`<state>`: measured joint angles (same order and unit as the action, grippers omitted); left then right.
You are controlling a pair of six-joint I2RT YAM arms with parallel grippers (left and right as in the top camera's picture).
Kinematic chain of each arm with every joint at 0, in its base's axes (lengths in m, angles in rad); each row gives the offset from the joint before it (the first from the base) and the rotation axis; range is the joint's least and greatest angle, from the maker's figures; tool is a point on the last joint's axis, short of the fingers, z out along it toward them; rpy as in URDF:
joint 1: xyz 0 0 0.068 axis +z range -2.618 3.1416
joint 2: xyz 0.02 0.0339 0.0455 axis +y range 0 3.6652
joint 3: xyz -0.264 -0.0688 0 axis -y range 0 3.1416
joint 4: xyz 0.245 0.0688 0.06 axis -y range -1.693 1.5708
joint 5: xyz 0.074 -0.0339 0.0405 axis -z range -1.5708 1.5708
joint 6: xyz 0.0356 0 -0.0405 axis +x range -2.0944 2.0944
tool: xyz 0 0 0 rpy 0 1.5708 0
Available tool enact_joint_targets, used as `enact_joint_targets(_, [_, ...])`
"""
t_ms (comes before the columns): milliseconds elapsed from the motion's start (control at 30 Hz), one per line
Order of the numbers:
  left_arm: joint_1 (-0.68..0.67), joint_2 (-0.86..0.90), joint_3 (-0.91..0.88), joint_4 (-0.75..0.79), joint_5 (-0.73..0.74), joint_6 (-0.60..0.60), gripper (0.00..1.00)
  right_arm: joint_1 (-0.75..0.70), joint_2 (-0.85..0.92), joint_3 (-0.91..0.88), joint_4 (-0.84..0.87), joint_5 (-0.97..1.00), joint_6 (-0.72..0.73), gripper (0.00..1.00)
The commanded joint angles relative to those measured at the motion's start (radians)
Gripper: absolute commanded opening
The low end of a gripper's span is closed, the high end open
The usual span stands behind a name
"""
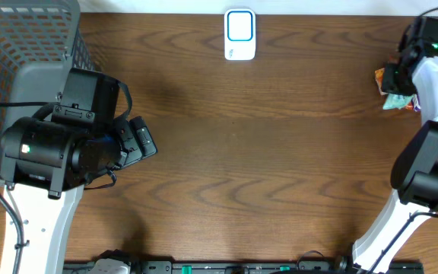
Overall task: Scan the item barcode
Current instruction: 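Carry the green pack to the right table edge and release it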
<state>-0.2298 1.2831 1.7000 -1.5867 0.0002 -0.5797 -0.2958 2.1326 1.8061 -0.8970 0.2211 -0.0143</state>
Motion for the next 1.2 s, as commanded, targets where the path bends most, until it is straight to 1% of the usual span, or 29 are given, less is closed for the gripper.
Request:
enact_joint_targets(0, [0.004, 0.003, 0.001, -0.002, -0.012, -0.006, 0.98, -0.040, -0.019, 0.010, -0.012, 0.026, 0.163, 0.01])
enact_joint_targets(67, [0.004, 0.003, 0.001, -0.002, -0.012, -0.006, 0.98, -0.069, -0.019, 0.010, -0.031, 0.056, 0.322, 0.01])
enact_joint_targets(100, [0.004, 0.003, 0.001, -0.002, -0.012, -0.006, 0.98, -0.092, -0.019, 0.010, -0.043, 0.062, 0.424, 0.01])
enact_joint_targets(200, [0.004, 0.003, 0.001, -0.002, -0.012, -0.006, 0.98, -0.144, -0.019, 0.010, -0.067, 0.061, 0.649, 0.01])
enact_joint_targets(267, [0.004, 0.003, 0.001, -0.002, -0.012, -0.006, 0.98, -0.177, -0.019, 0.010, -0.077, 0.058, 0.740, 0.02])
enact_joint_targets(300, [0.004, 0.003, 0.001, -0.002, -0.012, -0.006, 0.98, -0.192, -0.019, 0.010, -0.077, 0.058, 0.761, 0.02])
enact_joint_targets(500, [0.004, 0.003, 0.001, -0.002, -0.012, -0.006, 0.98, -0.272, -0.012, 0.009, -0.045, 0.056, 0.768, 0.02])
enact_joint_targets(567, [0.004, 0.003, 0.001, -0.002, -0.012, -0.006, 0.98, -0.285, -0.004, 0.009, -0.038, 0.050, 0.806, 0.02])
enact_joint_targets(667, [0.004, 0.003, 0.001, -0.002, -0.012, -0.006, 0.98, -0.289, 0.014, 0.004, -0.028, 0.004, 0.883, 0.02])
enact_joint_targets(733, [0.004, 0.003, 0.001, -0.002, -0.012, -0.006, 0.98, -0.286, 0.031, 0.003, -0.003, -0.044, 0.888, 0.02])
enact_joint_targets(833, [0.004, 0.003, 0.001, -0.002, -0.012, -0.006, 0.98, -0.282, 0.063, 0.002, 0.023, -0.097, 0.888, 0.05])
enact_joint_targets(933, [0.004, 0.003, 0.001, -0.002, -0.012, -0.006, 0.98, -0.282, 0.082, 0.002, 0.027, -0.100, 0.889, 0.06])
enact_joint_targets(967, [0.004, 0.003, 0.001, -0.002, -0.012, -0.006, 0.98, -0.281, 0.084, 0.002, 0.027, -0.099, 0.884, 0.17])
enact_joint_targets(1000, [0.004, 0.003, 0.001, -0.002, -0.012, -0.006, 0.98, -0.280, 0.084, 0.002, 0.032, -0.100, 0.866, 0.38])
enact_joint_targets(1033, [0.004, 0.003, 0.001, -0.002, -0.012, -0.006, 0.98, -0.280, 0.083, 0.003, 0.042, -0.109, 0.833, 0.53])
enact_joint_targets(1067, [0.004, 0.003, 0.001, -0.002, -0.012, -0.005, 0.98, -0.280, 0.082, 0.005, 0.046, -0.124, 0.799, 0.63])
enact_joint_targets(1100, [0.004, 0.003, 0.001, -0.002, -0.012, -0.006, 0.98, -0.281, 0.081, 0.011, 0.048, -0.143, 0.747, 0.70])
enact_joint_targets(1167, [0.004, 0.003, 0.001, -0.002, -0.012, -0.006, 0.98, -0.281, 0.071, 0.018, 0.043, -0.161, 0.676, 0.71])
